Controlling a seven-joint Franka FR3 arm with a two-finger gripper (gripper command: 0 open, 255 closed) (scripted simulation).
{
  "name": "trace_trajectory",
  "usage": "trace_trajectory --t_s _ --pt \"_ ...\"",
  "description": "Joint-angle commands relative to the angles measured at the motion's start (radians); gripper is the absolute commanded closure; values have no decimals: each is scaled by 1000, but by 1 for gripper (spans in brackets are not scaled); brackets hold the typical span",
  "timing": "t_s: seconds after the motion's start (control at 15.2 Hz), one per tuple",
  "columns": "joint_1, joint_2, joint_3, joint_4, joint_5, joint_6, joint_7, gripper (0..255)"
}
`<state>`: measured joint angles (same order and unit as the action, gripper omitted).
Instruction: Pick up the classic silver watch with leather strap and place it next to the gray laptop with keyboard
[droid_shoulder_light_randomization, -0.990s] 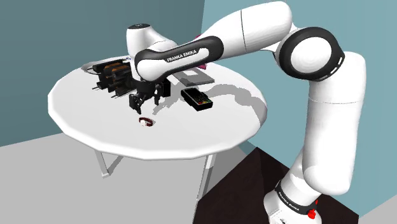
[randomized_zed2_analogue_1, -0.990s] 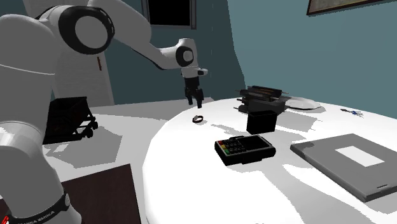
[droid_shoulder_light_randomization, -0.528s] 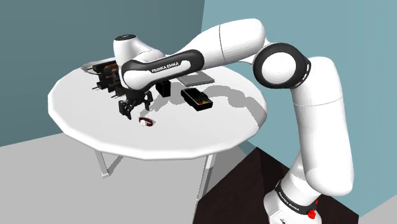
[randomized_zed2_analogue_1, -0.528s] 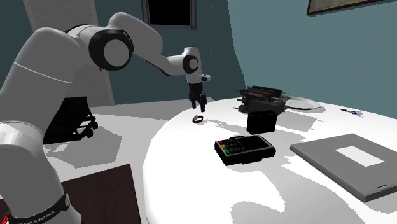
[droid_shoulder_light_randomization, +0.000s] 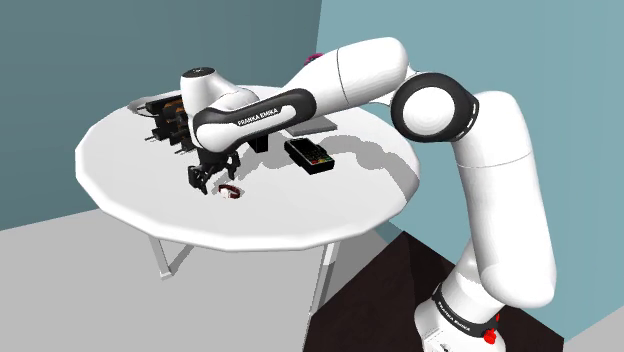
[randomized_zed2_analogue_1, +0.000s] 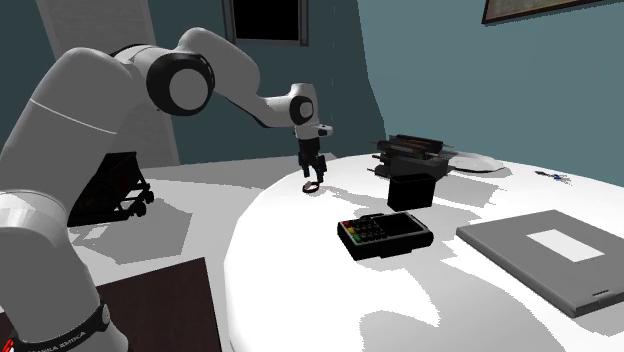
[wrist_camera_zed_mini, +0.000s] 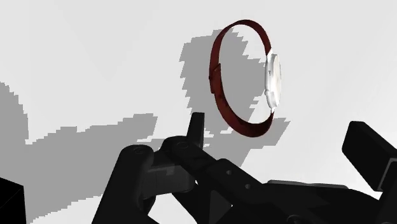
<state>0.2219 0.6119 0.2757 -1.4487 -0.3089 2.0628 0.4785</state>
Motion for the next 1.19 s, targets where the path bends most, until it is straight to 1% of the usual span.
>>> trace_trajectory --t_s 0.0,0.2,0.26,0.86,1.12 --pt "0 0 0 0 0 1 0 0" --pt "0 0 0 0 0 1 0 0" --pt "0 0 0 0 0 1 0 255" --pt "0 0 0 0 0 1 0 255" --pt "-1 -19 5 23 8 -41 -9 255"
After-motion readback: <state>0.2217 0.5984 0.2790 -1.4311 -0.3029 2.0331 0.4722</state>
